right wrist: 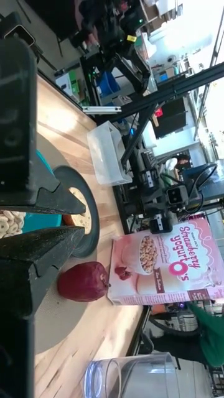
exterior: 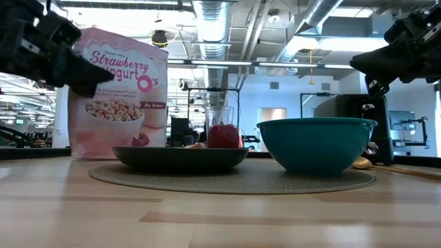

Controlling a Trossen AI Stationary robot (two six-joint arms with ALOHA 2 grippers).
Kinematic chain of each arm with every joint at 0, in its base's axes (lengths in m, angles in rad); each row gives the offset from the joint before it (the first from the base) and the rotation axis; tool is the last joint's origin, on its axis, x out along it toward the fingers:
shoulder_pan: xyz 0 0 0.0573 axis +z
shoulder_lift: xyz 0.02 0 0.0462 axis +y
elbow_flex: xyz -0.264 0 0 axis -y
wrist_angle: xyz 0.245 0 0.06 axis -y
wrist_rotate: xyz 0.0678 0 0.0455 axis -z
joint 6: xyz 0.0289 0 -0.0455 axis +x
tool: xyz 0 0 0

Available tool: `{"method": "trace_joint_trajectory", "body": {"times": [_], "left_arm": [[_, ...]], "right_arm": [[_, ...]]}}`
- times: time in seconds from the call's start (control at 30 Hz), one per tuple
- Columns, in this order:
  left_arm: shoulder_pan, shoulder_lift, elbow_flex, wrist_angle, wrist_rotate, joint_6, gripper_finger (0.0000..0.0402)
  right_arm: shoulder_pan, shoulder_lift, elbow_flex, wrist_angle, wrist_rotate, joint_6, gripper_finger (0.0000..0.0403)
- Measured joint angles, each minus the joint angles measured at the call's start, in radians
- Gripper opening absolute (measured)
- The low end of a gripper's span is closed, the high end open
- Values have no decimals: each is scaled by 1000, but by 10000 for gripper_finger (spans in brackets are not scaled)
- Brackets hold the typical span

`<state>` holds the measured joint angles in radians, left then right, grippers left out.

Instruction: Arrange a breakfast setting

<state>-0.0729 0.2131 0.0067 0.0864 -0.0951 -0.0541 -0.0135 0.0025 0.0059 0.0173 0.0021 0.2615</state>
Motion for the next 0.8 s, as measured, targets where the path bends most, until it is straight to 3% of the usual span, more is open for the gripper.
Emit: {"method": "trace_joint_trajectory", "body": {"times": [0.23,0.8], "left_arm": [[0,0,0,-32,-71,-45,20],[4,0,0,46,-16,-34,20]], "right_arm": [[0,0,-1,-1,0,0,72],[0,0,-1,-2,-1,1,72]]}}
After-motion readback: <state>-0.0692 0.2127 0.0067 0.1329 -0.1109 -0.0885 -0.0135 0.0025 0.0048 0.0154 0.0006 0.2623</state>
